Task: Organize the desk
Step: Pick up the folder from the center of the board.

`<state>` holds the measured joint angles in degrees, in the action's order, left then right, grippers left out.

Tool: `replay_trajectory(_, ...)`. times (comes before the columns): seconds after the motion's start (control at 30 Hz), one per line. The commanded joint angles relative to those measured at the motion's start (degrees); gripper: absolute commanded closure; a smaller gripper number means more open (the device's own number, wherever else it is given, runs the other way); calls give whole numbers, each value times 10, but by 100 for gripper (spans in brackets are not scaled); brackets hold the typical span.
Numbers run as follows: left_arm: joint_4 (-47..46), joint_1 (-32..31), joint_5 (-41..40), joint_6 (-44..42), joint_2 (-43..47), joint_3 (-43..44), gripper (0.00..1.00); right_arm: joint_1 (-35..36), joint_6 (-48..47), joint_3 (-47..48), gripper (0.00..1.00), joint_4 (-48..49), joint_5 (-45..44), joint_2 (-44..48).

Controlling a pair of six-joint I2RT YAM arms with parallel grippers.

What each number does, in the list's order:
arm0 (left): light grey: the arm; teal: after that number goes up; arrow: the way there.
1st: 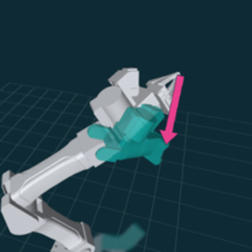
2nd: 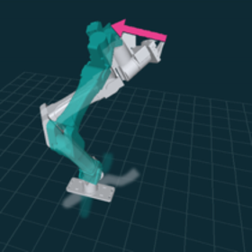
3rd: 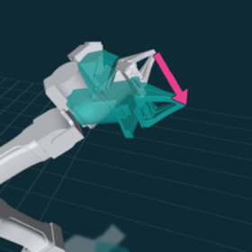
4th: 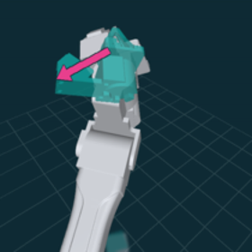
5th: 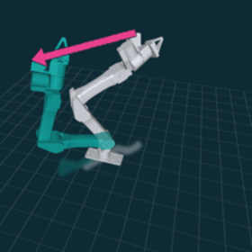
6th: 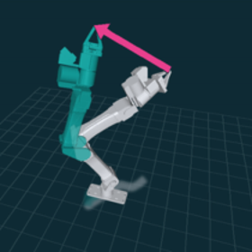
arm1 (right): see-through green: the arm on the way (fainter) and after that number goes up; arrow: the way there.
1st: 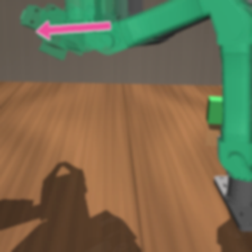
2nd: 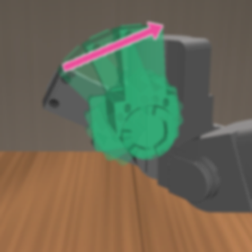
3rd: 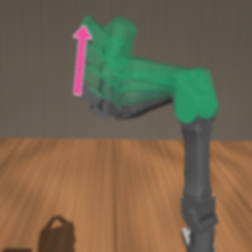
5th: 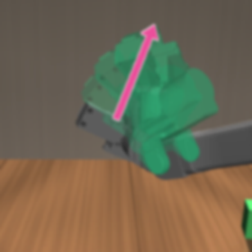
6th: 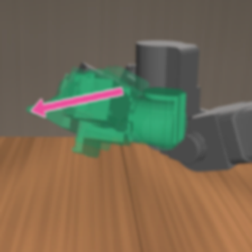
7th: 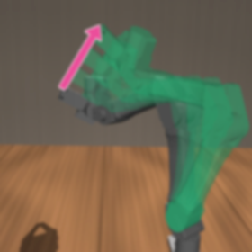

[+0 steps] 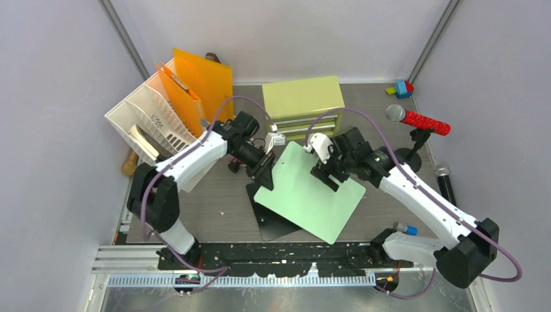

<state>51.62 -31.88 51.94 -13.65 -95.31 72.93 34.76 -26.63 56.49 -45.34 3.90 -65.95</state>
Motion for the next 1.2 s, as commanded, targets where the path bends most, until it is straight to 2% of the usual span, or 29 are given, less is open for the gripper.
replay_trajectory(0.0, 69, -2, -52, -73, 82, 60, 100, -11, 14, 89, 17, -32, 10, 24)
replay_trajectory(0.27, 157, -2, -115, -135, 138, 171, 100, -25, 27, 220, 13, -82, 69, 20)
replay_trajectory(0.57, 272, -11, -187, -223, 125, 312, 100, -26, 6, 321, 12, -119, 103, -6)
replay_trajectory(0.83, 301, -33, -225, -276, 139, 320, 100, -26, -5, 352, 13, -133, 134, -25)
replay_trajectory(1.07, 290, -50, -226, -282, 157, 315, 100, -25, 6, 342, 15, -127, 252, -54)
replay_trajectory(1.17, 276, -56, -231, -283, 165, 307, 100, -23, 19, 332, 21, -112, 293, -76)
